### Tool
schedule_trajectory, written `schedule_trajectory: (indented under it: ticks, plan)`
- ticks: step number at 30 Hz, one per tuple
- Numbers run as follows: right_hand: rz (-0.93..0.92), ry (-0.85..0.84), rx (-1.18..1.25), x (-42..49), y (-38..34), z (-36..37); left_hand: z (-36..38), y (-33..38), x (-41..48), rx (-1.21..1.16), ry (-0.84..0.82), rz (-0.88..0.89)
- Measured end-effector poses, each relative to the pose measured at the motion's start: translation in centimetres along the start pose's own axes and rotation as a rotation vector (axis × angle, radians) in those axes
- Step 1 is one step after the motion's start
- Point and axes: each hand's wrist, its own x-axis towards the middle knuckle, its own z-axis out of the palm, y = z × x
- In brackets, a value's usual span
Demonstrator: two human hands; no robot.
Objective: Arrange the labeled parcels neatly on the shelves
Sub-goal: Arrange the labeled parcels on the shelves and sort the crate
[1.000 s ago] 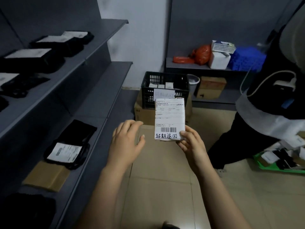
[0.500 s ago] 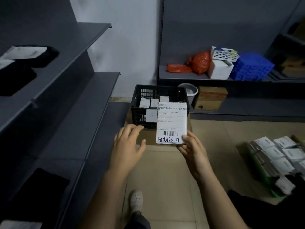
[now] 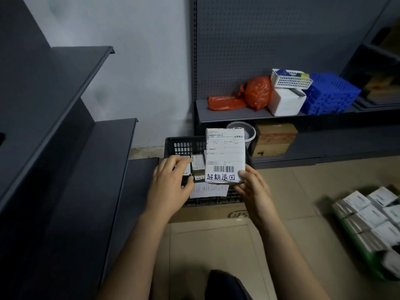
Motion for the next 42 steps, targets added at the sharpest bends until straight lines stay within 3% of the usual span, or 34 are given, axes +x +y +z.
schedule_trajectory:
  ticks: [19,30,36,42]
  plan:
    - [0.18,-0.088,-0.145,35.8,-0.8,-2.1,18.5,-6.9,27.0,0.009,-0.064,-0.084]
    - [0.506,0.167,-0.107,45.2,14.0,-8.9,37.5,-16.2,25.1,0.027,-0.419,-0.176]
    - [0.525,0.362,-0.122,49.5,18.8,-10.1,45.8,-19.4,24.8,-0.056,-0.548,-0.203]
    - [0.549,0.405,-0.214,53.3,21.4,-11.2,52.0,-20.8,25.0,-0.117,-0.627,-0.234]
